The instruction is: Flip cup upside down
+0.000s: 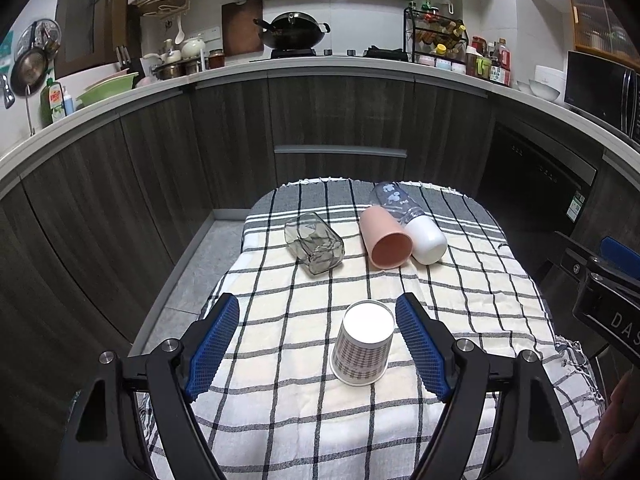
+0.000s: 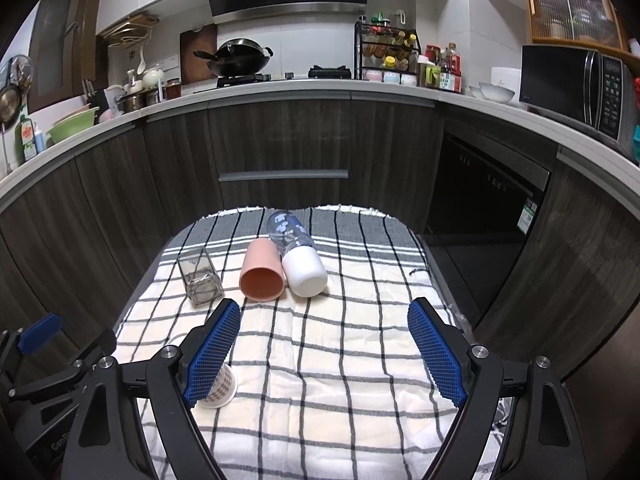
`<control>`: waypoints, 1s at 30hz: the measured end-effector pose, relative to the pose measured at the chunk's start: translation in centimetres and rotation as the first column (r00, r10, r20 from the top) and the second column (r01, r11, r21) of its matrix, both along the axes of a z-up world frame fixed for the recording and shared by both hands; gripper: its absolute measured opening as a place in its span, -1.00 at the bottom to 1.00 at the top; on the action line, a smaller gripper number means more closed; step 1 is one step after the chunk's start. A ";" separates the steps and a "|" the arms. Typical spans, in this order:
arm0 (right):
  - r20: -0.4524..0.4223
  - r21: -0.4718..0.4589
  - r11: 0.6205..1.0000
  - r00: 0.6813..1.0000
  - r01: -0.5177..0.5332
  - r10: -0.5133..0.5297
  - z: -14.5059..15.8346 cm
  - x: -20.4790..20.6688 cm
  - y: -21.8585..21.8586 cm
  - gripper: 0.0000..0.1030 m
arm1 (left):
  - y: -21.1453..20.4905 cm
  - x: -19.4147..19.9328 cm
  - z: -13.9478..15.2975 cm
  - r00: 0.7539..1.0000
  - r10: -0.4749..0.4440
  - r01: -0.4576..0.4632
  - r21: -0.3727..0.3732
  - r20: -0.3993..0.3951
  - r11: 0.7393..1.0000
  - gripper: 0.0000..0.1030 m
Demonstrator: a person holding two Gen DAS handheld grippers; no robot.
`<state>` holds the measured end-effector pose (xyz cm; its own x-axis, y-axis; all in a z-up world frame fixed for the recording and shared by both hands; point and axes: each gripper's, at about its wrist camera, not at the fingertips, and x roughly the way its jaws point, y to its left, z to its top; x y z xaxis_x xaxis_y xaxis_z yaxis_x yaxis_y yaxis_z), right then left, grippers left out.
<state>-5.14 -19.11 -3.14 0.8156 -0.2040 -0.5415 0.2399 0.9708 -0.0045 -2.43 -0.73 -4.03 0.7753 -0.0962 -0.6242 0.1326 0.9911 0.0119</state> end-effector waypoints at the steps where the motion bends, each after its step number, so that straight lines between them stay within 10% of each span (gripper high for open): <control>1: 0.004 -0.003 1.000 1.000 -0.001 0.001 0.1 -0.1 0.0 0.70 | 0.0 -0.1 0.0 1.000 0.001 -0.001 0.000 0.001 1.000 0.56; 30: 0.011 -0.011 1.000 1.000 -0.001 0.001 0.3 -0.1 0.3 0.73 | 0.5 -0.3 0.5 1.000 0.008 -0.008 -0.003 0.007 1.000 0.57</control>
<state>-5.23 -18.81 -2.88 0.8218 -0.2088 -0.5301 0.2388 0.9710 -0.0122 -2.71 -0.22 -3.52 0.7805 -0.0914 -0.6184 0.1243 0.9922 0.0103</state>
